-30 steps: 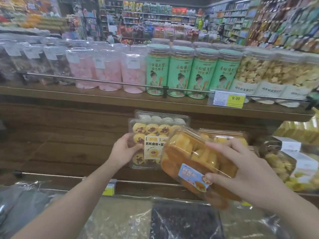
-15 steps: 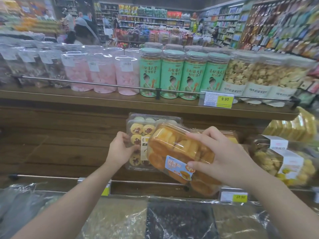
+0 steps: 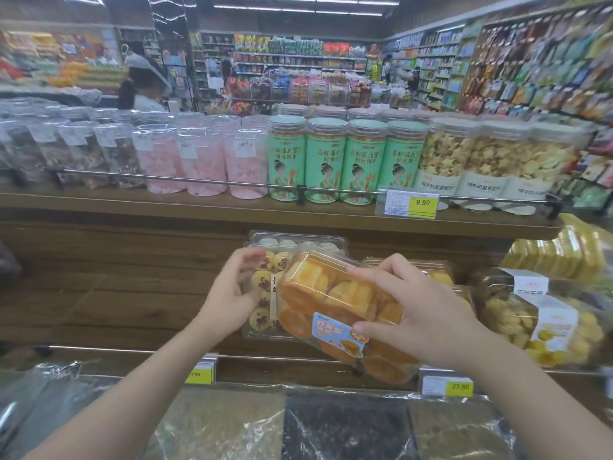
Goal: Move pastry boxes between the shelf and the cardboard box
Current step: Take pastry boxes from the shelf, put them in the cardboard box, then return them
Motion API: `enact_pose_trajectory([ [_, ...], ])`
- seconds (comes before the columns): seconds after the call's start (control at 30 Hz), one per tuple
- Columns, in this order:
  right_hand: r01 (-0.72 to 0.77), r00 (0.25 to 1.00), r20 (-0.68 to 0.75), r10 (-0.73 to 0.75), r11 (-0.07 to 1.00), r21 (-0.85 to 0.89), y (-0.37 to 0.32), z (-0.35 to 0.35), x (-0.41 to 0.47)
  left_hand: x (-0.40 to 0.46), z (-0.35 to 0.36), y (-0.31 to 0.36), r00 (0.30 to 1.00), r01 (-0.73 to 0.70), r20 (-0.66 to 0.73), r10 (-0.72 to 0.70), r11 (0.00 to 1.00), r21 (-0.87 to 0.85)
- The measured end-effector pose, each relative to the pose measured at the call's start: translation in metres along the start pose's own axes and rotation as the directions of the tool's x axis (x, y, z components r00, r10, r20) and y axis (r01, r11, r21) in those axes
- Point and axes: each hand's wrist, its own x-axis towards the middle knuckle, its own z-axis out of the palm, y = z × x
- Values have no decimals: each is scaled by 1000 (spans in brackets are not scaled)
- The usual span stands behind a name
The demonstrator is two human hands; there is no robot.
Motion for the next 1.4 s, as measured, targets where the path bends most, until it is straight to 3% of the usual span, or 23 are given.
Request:
enact_pose_trajectory([
  [0.1,17,1000,-6,-17,1000,-9,6,-1,-4,-11,5,24,911,51,413,-5,994,-101],
  [0.17,23,1000,-14,-24,999,-32,10,-2,-9,-15,11,36,874,105,483,-45,990,-97],
  [0.33,30,998,-63,-30,999,-12,27,-6,-29,-21,30,48,912,182,387,-134,979,-91],
  [0.43,-143,952,-253,174,981,133,41,-3,-50,-30,51,51,920,224,344,-186,972,-75],
  [0.5,-334,851,-286,440,874,352,47,1,-64,-39,70,55,925,248,316,-211,965,-83],
  [0.6,-523,715,-72,696,600,606,68,17,-78,-47,101,56,932,253,287,-219,964,-86],
  [0.7,-541,723,30,691,538,647,95,35,-85,-49,125,51,937,260,263,-228,961,-91],
  [1.0,-358,776,-11,630,455,815,129,58,-90,-44,176,37,945,262,226,-236,960,-96],
  [1.23,-397,764,51,643,406,823,159,89,-69,-24,190,23,934,296,216,-283,955,-30],
  [1.4,-427,779,76,623,438,791,165,110,-65,-21,192,9,913,336,211,-348,937,92],
])
